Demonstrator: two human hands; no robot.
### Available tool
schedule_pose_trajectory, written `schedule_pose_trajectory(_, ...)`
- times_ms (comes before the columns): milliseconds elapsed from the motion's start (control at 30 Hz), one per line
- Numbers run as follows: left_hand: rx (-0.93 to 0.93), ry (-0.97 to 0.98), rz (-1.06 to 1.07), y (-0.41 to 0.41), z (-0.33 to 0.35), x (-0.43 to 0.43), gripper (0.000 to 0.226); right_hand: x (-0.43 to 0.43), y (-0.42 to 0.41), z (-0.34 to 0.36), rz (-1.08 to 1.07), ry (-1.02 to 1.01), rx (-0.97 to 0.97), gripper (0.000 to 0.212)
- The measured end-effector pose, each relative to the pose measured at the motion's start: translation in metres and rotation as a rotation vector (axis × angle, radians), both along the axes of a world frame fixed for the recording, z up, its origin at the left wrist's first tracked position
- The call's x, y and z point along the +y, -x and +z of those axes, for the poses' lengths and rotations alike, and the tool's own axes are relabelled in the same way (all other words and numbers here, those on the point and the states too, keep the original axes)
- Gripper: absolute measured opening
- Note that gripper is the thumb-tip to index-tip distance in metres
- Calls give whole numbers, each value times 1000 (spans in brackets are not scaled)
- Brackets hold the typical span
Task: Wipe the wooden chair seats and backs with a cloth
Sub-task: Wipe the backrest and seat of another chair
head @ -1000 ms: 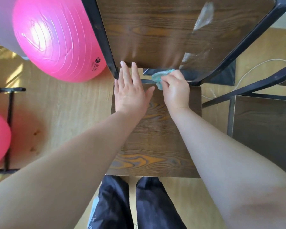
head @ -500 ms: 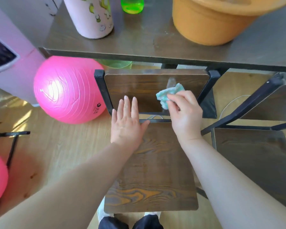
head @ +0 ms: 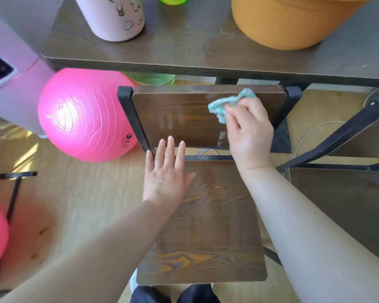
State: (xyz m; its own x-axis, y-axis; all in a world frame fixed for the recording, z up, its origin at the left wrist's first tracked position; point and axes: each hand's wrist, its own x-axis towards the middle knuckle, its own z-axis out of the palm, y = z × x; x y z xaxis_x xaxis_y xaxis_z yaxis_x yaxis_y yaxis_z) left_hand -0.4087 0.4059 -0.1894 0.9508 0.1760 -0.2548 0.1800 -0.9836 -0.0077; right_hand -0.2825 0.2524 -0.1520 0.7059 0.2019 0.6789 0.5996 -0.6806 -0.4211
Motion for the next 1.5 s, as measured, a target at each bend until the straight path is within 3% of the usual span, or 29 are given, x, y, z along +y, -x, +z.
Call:
schedule_pose_trajectory(367, 86, 64, -24, 10, -39, -7, 80, -14, 24, -107, -1, 188, 229, 17)
schedule_pose_trajectory(667, 96, 116, -14, 20, -40, -2, 79, -20, 36, -124, -29, 379, 482, 15)
schedule_pose_trajectory(967, 46, 104, -52, 21, -1, 0, 81, -28, 64, -50, -133, 108, 346, 19)
schedule_pose_trajectory(1167, 5, 97, -65, 8, 31, 1, 79, -32, 33, 30, -216, -54, 207, 17)
schedule_pose_trajectory(1500, 25, 100, -61, 12, 18, -10, 80, -39, 2, 29, -145, -1, 183, 16)
